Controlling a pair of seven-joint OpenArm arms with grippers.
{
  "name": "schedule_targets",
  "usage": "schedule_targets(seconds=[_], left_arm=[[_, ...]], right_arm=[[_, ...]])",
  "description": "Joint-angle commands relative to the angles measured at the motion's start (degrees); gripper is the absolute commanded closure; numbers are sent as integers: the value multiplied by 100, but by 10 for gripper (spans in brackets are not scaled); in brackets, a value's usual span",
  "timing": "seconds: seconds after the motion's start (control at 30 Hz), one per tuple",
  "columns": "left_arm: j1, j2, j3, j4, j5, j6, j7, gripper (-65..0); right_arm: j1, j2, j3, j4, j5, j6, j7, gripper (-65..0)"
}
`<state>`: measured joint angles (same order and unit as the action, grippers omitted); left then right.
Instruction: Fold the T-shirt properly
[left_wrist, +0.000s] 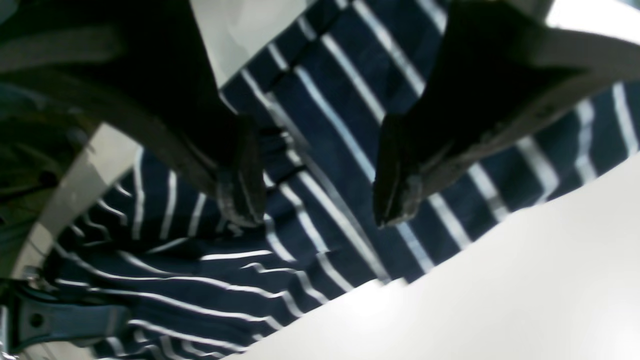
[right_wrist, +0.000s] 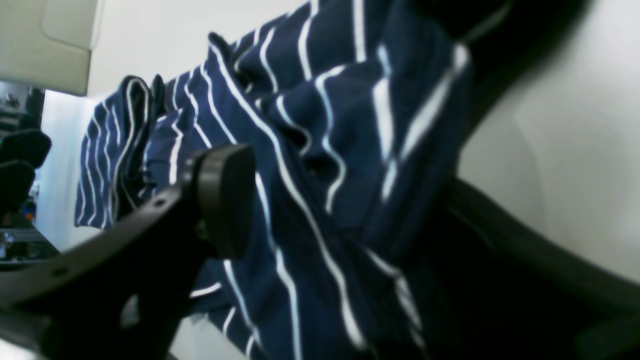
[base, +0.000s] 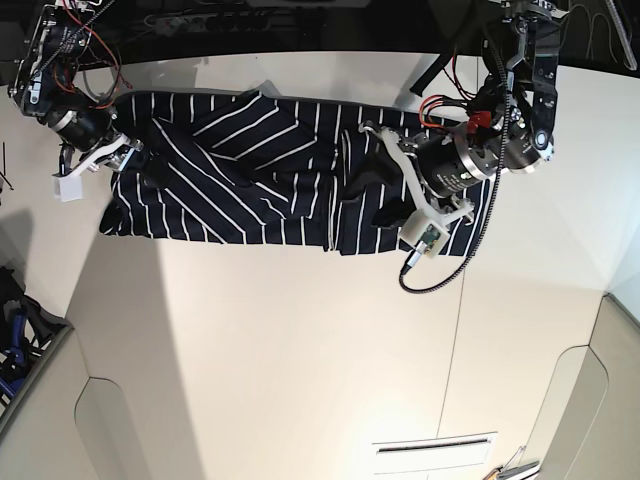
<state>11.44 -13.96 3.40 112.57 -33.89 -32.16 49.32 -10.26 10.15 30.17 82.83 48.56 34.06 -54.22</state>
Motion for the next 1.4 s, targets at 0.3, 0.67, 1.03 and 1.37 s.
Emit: schedule_targets(seconds=[0.3,0.67,1.03,1.37], left_arm=[[-63,-7,-706,94,-201,-63,136,-373],[87,-70,-1517,94,-186,-63,535,-373],[973,-66,-1530,94,-599,-214,529,-373],[1255,-66,-1224,11,-680,-214,485,-373]], right_arm=[[39,61,-2,63,-184,-20,35,-170],[343,273,1172,85,289,-20,-258,0],[1054,1436,1696,105,330,-15,-400,0],[1561,1163,1110,1248,87,22,-737,0]])
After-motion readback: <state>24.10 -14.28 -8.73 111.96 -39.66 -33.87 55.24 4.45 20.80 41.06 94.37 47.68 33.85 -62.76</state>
